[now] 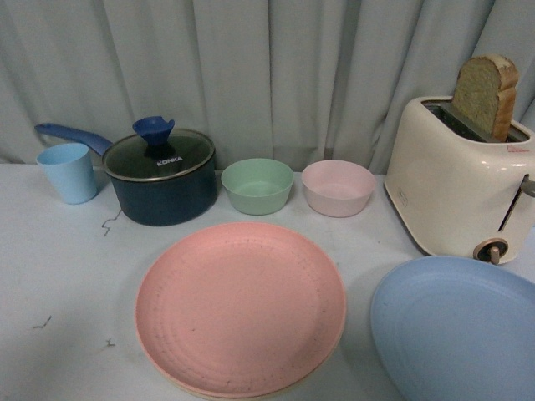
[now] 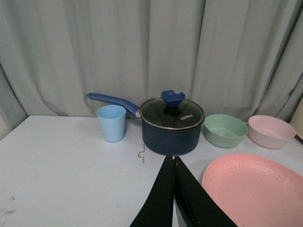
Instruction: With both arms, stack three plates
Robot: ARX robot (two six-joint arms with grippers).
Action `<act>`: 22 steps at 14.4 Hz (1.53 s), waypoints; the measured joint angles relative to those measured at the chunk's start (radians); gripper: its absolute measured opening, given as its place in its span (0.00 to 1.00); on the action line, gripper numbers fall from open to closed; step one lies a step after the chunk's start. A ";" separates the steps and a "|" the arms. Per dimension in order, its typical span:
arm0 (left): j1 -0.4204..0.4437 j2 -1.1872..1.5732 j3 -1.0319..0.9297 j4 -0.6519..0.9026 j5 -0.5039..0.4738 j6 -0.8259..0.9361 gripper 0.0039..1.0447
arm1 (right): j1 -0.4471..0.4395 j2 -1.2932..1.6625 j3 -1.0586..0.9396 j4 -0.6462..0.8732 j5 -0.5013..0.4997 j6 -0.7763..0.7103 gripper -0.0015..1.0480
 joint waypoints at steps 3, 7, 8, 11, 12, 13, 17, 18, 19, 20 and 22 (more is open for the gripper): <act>0.000 -0.243 0.001 -0.301 0.003 0.000 0.01 | 0.000 0.000 0.000 0.000 0.000 0.000 0.94; 0.001 -0.288 0.000 -0.303 0.000 0.000 0.03 | 0.000 0.000 0.000 0.000 0.000 0.000 0.94; 0.001 -0.288 0.000 -0.302 -0.001 0.000 0.06 | 0.000 0.000 0.000 0.000 0.000 0.000 0.94; 0.001 -0.288 0.000 -0.301 0.000 0.000 0.18 | 0.000 0.000 0.000 0.000 0.000 0.000 0.94; 0.001 -0.288 0.000 -0.301 0.000 0.000 0.23 | 0.000 0.000 0.000 0.000 0.000 0.000 0.94; 0.001 -0.288 0.000 -0.301 0.000 0.000 0.25 | 0.000 0.000 0.000 0.000 0.000 0.000 0.94; 0.001 -0.288 0.000 -0.301 0.000 0.000 0.67 | -0.003 0.002 0.000 -0.002 -0.014 0.000 0.94; 0.001 -0.288 0.000 -0.301 -0.002 0.000 0.77 | -0.108 0.089 0.005 0.069 -0.245 -0.003 0.94; 0.001 -0.288 0.000 -0.300 0.003 0.001 0.88 | -0.235 0.265 0.035 0.198 -0.447 -0.001 0.94; 0.001 -0.288 0.000 -0.301 0.000 0.002 0.96 | -0.303 0.406 0.056 0.326 -0.577 0.010 0.94; 0.001 -0.288 0.000 -0.301 0.000 0.001 0.94 | -0.334 0.803 0.161 0.640 -0.653 0.040 0.94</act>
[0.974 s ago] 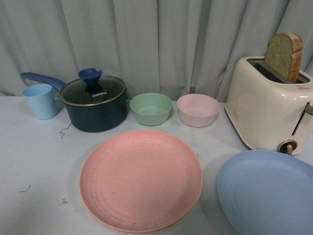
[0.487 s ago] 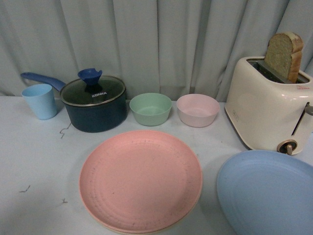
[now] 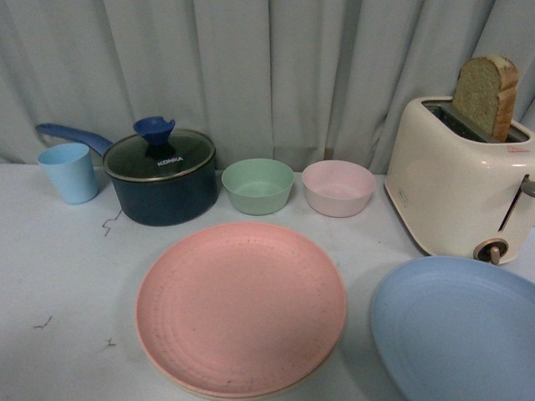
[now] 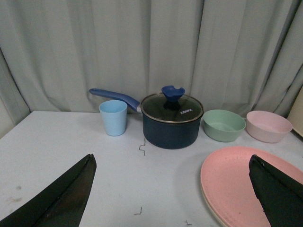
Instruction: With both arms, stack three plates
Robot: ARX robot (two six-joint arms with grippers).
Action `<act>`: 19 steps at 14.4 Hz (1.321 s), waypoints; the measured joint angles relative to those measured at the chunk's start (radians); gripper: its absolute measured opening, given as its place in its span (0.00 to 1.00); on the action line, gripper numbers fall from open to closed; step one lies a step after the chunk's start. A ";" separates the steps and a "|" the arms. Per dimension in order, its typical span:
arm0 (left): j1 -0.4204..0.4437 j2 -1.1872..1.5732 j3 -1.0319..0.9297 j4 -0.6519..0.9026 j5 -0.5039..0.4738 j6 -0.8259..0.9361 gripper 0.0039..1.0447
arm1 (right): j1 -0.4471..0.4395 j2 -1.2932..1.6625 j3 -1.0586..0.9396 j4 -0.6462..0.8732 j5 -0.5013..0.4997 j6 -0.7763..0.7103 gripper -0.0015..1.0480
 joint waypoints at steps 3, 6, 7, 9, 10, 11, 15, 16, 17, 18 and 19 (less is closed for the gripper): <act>0.000 0.000 0.000 0.000 0.000 0.000 0.94 | 0.024 0.413 0.177 -0.008 0.130 0.022 0.94; 0.000 0.000 0.000 0.000 0.000 0.000 0.94 | 0.113 0.724 0.288 -0.129 0.256 0.022 0.94; 0.000 0.000 0.000 0.000 0.000 0.000 0.94 | 0.190 0.894 0.327 -0.137 0.415 0.038 0.94; 0.000 0.000 0.000 0.000 0.000 0.000 0.94 | 0.209 1.070 0.343 -0.074 0.535 0.082 0.94; 0.000 0.000 0.000 0.000 0.000 0.000 0.94 | 0.209 1.072 0.343 -0.072 0.535 0.082 0.94; 0.000 0.000 0.000 0.000 0.000 0.000 0.94 | 0.209 1.073 0.343 -0.070 0.535 0.082 0.94; 0.000 0.000 0.000 0.000 0.000 0.000 0.94 | 0.201 1.109 0.342 -0.047 0.525 0.082 0.94; 0.000 0.000 0.000 0.000 0.000 0.000 0.94 | 0.195 1.111 0.338 -0.042 0.521 0.081 0.94; 0.000 0.000 0.000 0.000 0.000 0.000 0.94 | 0.186 1.111 0.331 -0.036 0.518 0.081 0.87; 0.000 0.000 0.000 0.000 0.000 0.000 0.94 | 0.181 1.111 0.327 -0.031 0.518 0.081 0.77; 0.000 0.000 0.000 0.000 0.000 0.000 0.94 | 0.170 1.111 0.320 -0.018 0.515 0.076 0.65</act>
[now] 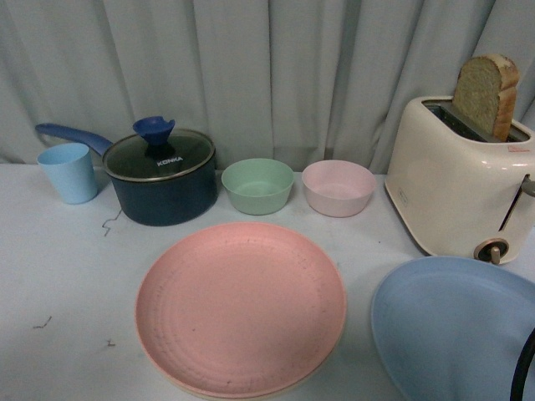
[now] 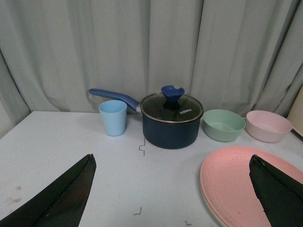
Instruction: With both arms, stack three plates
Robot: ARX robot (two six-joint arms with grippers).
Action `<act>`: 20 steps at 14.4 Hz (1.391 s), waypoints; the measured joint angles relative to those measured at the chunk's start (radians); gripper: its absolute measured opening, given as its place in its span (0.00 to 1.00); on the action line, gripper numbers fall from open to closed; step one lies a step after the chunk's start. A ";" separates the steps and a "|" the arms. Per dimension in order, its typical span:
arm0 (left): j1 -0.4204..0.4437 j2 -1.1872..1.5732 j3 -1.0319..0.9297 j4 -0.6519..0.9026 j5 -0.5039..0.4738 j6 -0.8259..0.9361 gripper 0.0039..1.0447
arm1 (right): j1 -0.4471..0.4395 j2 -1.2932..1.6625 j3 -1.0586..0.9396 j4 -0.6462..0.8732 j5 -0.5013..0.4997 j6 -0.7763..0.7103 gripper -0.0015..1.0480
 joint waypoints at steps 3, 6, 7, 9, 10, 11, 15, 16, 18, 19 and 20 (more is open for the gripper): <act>0.000 0.000 0.000 0.000 0.000 0.000 0.94 | -0.020 -0.002 -0.023 0.003 -0.021 -0.015 0.32; 0.000 0.000 0.000 0.000 0.000 0.000 0.94 | -0.063 -0.024 -0.039 0.002 -0.062 -0.028 0.03; 0.000 0.000 0.000 0.000 0.000 0.000 0.94 | -0.077 -0.061 -0.046 -0.014 -0.078 -0.025 0.02; 0.000 0.000 0.000 0.000 0.000 0.000 0.94 | -0.106 -0.182 -0.095 -0.084 -0.119 -0.037 0.02; 0.000 0.000 0.000 0.000 0.000 0.000 0.94 | -0.125 -0.300 -0.138 -0.158 -0.159 -0.050 0.02; 0.000 0.000 0.000 0.000 0.000 0.000 0.94 | -0.131 -0.404 -0.153 -0.217 -0.192 -0.051 0.02; 0.000 0.000 0.000 0.000 0.000 0.000 0.94 | 0.013 -0.639 -0.080 -0.262 -0.220 0.037 0.02; 0.000 0.000 0.000 0.000 0.000 0.000 0.94 | 0.090 -0.586 -0.039 -0.216 -0.200 0.093 0.02; 0.000 0.000 0.000 0.000 0.000 0.000 0.94 | 0.209 -0.479 0.024 -0.190 -0.134 0.158 0.02; 0.000 0.000 0.000 0.000 0.000 0.000 0.94 | 0.254 -0.430 0.051 -0.185 -0.111 0.173 0.02; 0.000 0.000 0.000 0.000 0.000 0.000 0.94 | 0.375 -0.282 0.149 -0.190 -0.051 0.211 0.02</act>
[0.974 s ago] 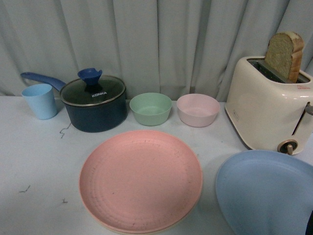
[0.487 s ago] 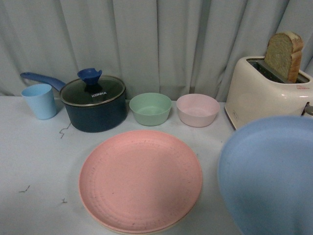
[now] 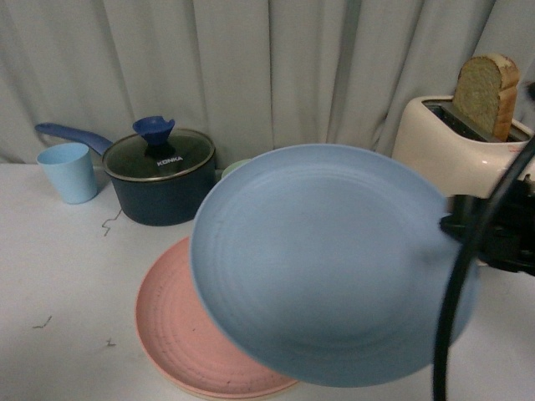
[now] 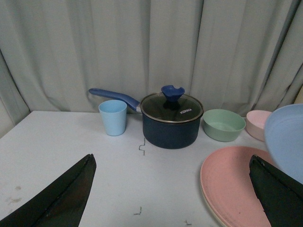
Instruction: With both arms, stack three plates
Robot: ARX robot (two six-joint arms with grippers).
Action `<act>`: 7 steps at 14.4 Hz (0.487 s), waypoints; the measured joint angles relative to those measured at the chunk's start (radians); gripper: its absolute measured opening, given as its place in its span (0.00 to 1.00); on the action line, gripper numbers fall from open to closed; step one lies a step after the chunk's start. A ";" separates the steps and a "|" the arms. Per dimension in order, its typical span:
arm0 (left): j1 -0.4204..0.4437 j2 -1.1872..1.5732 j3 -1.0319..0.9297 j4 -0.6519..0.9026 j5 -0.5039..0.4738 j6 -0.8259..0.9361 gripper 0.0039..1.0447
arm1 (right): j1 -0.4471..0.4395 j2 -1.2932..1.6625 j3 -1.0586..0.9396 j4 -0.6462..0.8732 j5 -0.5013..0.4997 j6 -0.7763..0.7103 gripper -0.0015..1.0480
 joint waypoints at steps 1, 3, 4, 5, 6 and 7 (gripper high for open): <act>0.000 0.000 0.000 0.000 0.000 0.000 0.94 | 0.089 0.156 0.113 -0.031 0.063 0.034 0.02; 0.000 0.000 0.000 0.000 0.000 0.000 0.94 | 0.114 0.210 0.161 -0.063 0.078 0.046 0.02; 0.000 0.000 0.000 0.000 0.000 0.000 0.94 | 0.123 0.227 0.179 -0.075 0.083 0.048 0.02; 0.000 0.000 0.000 0.000 0.000 0.000 0.94 | 0.133 0.242 0.200 -0.098 0.098 0.049 0.02; 0.000 0.000 0.000 0.000 0.000 0.000 0.94 | 0.144 0.251 0.214 -0.106 0.113 0.049 0.02; 0.000 0.000 0.000 0.000 0.000 0.000 0.94 | 0.145 0.262 0.230 -0.119 0.113 0.050 0.02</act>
